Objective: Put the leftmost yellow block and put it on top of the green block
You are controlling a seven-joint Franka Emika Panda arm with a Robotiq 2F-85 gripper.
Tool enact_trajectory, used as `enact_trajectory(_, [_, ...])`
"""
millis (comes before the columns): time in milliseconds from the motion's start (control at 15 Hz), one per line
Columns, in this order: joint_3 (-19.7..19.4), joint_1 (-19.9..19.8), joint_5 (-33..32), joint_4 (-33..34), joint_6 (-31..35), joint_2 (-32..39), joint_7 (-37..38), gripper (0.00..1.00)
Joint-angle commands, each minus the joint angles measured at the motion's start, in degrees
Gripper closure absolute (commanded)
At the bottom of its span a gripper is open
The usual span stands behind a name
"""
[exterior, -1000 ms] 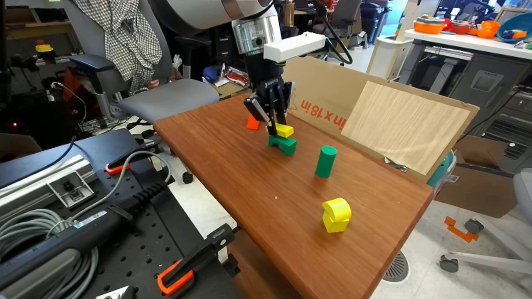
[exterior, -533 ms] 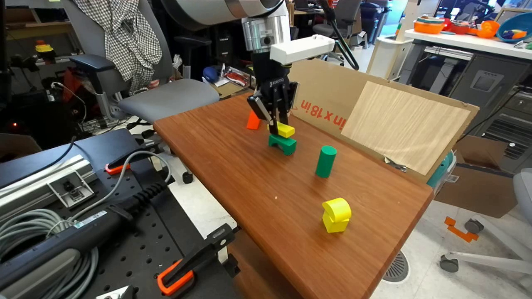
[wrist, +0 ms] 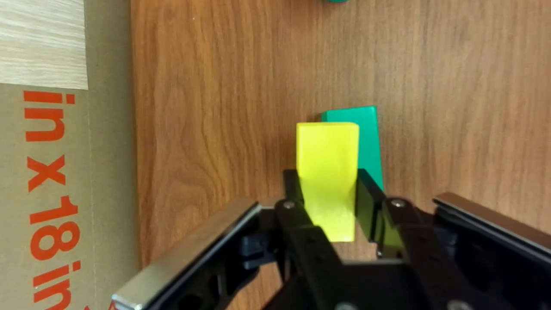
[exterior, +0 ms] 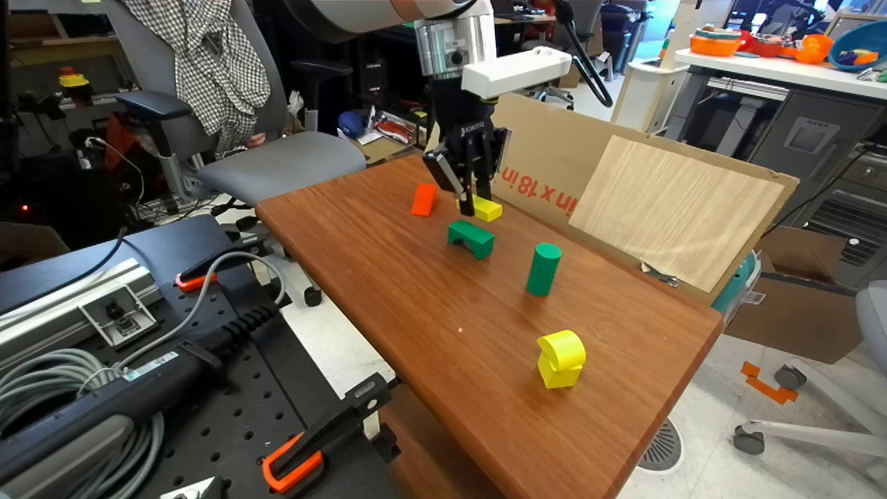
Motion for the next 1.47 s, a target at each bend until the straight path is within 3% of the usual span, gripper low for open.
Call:
enact_trajectory(0, [0.3,-0.9,2.9,-0.8,0.6,-0.4,-3.1,0.92])
enact_trajectory(1133, [0.0,-2.3,10.6,-2.4,-1.0,-1.0,-5.0,0.92])
enact_trajectory(1200, [-0.2,-2.2,10.5,-2.3,-1.0,-1.0,-4.6,0.87])
enact_trajectory(1267, [-0.2,-2.1,10.8,-2.3,-1.2,-1.0,-4.1,0.42])
enact_trajectory(1400, [-0.2,-2.2,11.1,-2.1,-1.3,-1.0,-4.4,0.34])
